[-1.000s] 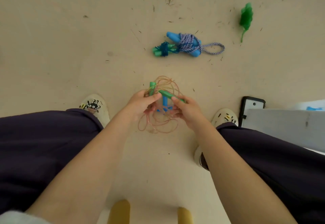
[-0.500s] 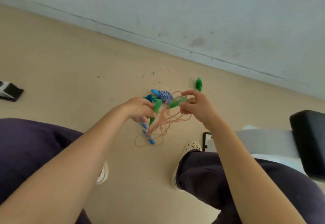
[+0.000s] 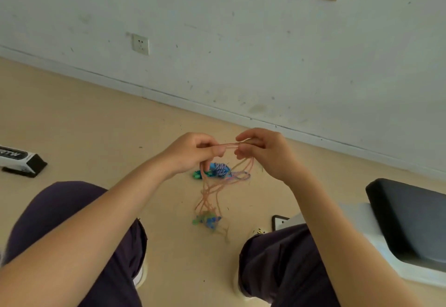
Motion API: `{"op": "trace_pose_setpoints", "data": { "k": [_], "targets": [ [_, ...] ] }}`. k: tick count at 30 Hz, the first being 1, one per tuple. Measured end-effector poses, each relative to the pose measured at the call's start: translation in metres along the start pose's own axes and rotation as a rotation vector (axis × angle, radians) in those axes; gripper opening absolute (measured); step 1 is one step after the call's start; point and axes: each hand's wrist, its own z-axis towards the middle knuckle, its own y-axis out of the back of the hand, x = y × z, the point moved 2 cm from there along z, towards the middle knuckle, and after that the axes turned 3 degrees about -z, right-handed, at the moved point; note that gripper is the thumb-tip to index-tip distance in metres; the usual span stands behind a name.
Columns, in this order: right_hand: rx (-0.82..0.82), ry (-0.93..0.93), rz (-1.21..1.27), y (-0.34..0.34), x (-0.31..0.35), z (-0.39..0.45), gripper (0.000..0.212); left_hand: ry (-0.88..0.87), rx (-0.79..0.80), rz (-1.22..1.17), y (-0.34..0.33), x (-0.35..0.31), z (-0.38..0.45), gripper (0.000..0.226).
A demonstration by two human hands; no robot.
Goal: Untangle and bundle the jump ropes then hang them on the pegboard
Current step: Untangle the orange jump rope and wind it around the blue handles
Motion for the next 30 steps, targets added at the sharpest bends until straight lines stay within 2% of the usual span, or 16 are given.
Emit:
{"op": "trace_pose_setpoints", "data": {
  "k": [3,11,15,19,23,27,30],
  "targets": [
    [-0.028,-0.016,-0.051,0.001,-0.008,-0.003,0.014,0.035,-0.007,0.001,0.002,0.003,-0.004,0.014],
    [-0.275,-0.073,-0.012,-0.012,-0.041,-0.015,0.015,0.149,0.015,0.063,0.006,0.015,0.005,0.016],
    [-0.392,-0.080,0.126,0.001,-0.045,-0.013,0.016,0.104,0.007,-0.028,0.011,0.016,0.008,0.011],
    [-0.391,-0.081,0.197,0.008,-0.046,-0.014,0.020,0.038,-0.084,-0.165,0.014,0.011,0.010,0.005],
    [-0.398,-0.094,0.291,0.009,-0.044,-0.014,0.020,0.015,-0.136,-0.368,0.012,0.006,0.008,0.014],
    [-0.288,-0.092,0.593,0.006,-0.045,-0.016,0.025,0.037,-0.107,-0.386,0.010,0.005,0.004,0.019],
    [-0.285,-0.062,0.565,0.006,-0.045,-0.016,0.025,0.048,-0.206,-0.310,0.012,0.009,0.004,0.017]
  ]
}}
